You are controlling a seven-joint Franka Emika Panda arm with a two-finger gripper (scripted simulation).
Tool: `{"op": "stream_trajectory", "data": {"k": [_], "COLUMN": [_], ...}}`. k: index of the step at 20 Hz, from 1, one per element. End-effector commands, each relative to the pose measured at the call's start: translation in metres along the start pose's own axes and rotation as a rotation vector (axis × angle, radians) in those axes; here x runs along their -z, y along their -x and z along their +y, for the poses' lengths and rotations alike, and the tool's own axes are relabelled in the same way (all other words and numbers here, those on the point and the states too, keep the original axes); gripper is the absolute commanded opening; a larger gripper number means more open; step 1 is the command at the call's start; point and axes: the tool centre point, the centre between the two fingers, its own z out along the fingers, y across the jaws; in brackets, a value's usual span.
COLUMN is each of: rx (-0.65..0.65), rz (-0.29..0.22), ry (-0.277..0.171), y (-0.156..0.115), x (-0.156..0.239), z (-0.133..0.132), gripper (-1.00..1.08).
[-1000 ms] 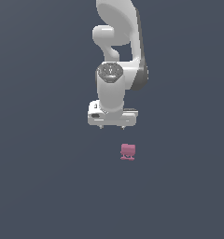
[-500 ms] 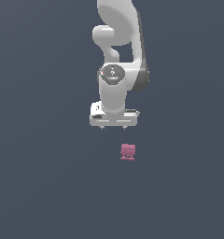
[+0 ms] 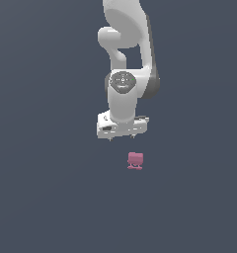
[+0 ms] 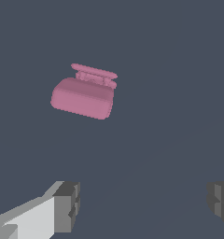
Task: Pick up the object and move it to a goal position.
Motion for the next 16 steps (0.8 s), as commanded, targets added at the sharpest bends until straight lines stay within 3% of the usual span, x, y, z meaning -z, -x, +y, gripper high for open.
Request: {"op": "stream_trajectory", "data": {"k": [1,16], "rx": [0.062,0.529], "rz": [0.0,0.005], "ry": [0.003,0.022], "y": [-0.004,-0.033], "x": [-0.002,-0.016], "z": [-0.002,-0.02], "gripper": [1.0,1.0]}}
